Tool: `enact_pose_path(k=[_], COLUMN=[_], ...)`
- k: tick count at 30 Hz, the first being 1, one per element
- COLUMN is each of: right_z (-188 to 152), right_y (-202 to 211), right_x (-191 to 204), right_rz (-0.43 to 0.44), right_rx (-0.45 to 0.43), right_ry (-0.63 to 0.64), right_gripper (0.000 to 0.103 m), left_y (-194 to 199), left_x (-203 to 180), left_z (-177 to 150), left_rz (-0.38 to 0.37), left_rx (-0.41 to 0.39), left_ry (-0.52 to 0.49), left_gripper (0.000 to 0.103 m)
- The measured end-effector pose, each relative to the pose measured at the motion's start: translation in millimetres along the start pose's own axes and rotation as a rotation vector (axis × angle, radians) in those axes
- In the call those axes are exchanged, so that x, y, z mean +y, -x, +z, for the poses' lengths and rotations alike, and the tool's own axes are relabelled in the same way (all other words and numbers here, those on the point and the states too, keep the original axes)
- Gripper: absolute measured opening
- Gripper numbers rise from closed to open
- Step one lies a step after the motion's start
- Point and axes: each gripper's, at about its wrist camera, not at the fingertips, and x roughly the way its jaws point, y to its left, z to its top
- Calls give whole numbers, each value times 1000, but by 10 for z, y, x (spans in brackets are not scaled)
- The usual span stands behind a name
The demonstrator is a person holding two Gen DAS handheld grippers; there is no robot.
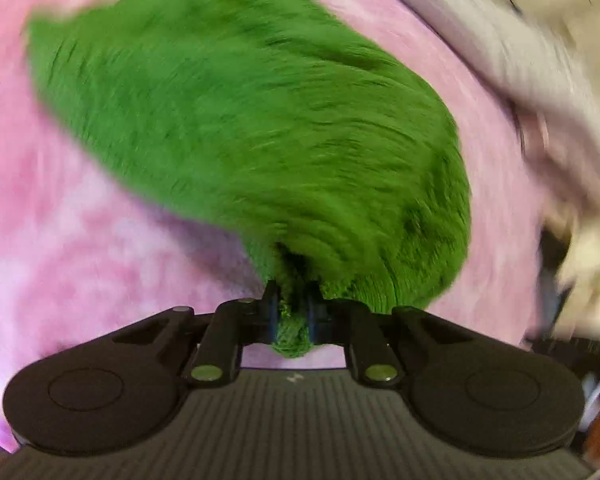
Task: Fold clothes
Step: 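Pull the vest hem with the left gripper to spread it out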
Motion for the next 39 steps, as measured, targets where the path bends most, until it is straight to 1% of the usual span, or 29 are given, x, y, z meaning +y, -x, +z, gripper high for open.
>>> enact_pose_path(k=[2,3,4,6,8,9,12,15,19,23,24,25,26,27,29,30,31,34,35,37,39], right_z=[20,31,48,85,134,159,239,297,327,342,344,345,345,340,329,323,313,280,275,308,363], right_y=[8,17,30,58,91,105,134,137,165,85,53,20,-17,-62,-143,-182,-223,-348,-387,-457,-509], right_x=[-7,-12,-15,-20,-9,2,98,318,806,1458,1641,1824,2011,2207,2565,2738,2917,3377,3514,3740,3895], right_rz=[0,-1,-4,-11,-22,-25,-19,-25,-37,1,10,19,30,46,69,77,82,81,80,86,99], right_rx=[6,9,9,7,1,-2,-9,-19,-50,-51,-47,-43,-38,-29,-13,-6,0,18,25,39,44], right_ry=[-19,-29,-38,-58,-80,-93,-143,-174,-193,-178,-167,-155,-141,-120,-71,-42,-6,103,136,192,232], right_gripper=[46,46,46,46,46,46,46,46,46,46,46,46,46,46,46,46,46,46,46,46,46], left_y=[169,286,414,769,1097,1243,1671,2098,2406,2702,2718,2702,2686,2671,2622,2547,2463,2154,2043,1882,1780], left_x=[-165,-207,-225,-228,-199,-88,310,708,1966,3259,3621,3906,4147,4337,4525,4560,4591,4585,4545,4364,4196], left_z=[70,132,220,486,860,1096,1836,2576,2941,3276,3271,3222,3131,3023,2785,2632,2478,1973,1783,1462,1252], left_rz=[-12,-43,-86,-179,-218,-209,-166,-121,83,296,358,394,420,456,508,519,527,492,453,380,335], left_rx=[-2,-14,-39,-125,-232,-289,-462,-635,-694,-735,-689,-643,-604,-576,-529,-494,-457,-334,-289,-226,-183], left_ry=[-76,-69,-33,6,5,20,77,133,345,562,623,672,707,717,698,688,680,692,711,738,736], left_gripper=[8,8,8,7,5,5,5,5,5,8,8,10,12,12,20,25,25,25,25,25,25])
